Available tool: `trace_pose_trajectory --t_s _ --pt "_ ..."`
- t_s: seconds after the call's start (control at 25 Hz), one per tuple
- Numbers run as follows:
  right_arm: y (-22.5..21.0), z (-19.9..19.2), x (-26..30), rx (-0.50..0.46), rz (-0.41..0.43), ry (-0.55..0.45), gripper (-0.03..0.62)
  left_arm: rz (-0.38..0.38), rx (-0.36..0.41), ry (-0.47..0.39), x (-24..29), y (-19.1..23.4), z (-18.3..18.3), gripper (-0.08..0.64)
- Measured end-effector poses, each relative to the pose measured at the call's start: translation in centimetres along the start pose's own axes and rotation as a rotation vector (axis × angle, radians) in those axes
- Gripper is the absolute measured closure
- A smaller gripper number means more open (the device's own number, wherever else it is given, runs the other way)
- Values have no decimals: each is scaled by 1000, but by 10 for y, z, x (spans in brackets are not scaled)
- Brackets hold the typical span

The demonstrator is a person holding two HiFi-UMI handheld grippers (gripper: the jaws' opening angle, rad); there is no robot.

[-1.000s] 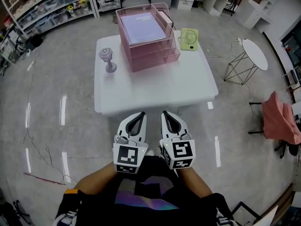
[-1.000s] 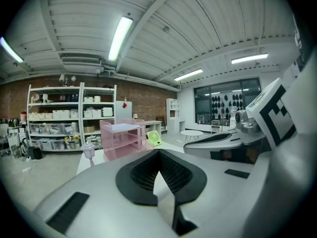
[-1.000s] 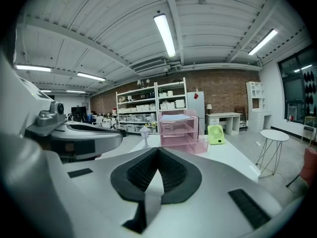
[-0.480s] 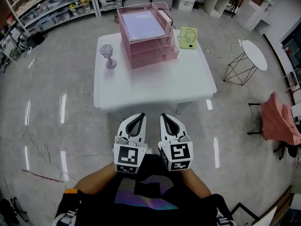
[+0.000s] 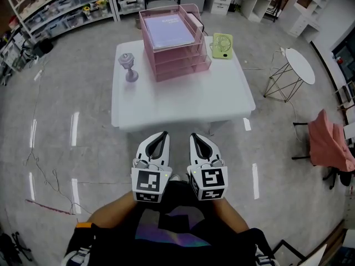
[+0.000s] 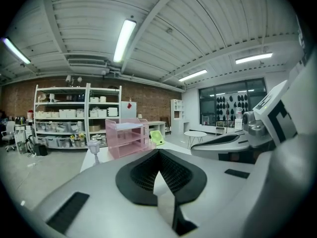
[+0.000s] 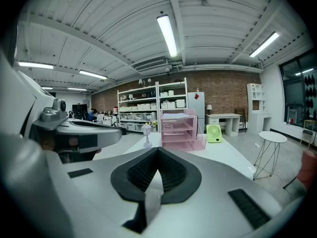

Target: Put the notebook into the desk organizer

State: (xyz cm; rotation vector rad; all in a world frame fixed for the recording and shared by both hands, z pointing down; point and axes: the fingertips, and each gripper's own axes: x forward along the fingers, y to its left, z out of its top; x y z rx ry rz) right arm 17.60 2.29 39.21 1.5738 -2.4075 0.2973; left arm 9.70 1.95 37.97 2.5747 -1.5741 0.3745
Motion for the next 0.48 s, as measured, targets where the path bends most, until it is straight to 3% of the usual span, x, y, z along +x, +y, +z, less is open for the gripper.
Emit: trace_pose_trajectory --t_s 0.48 --pt "-3 -2 2 -1 10 11 575 8 -13 -1 1 0 1 552"
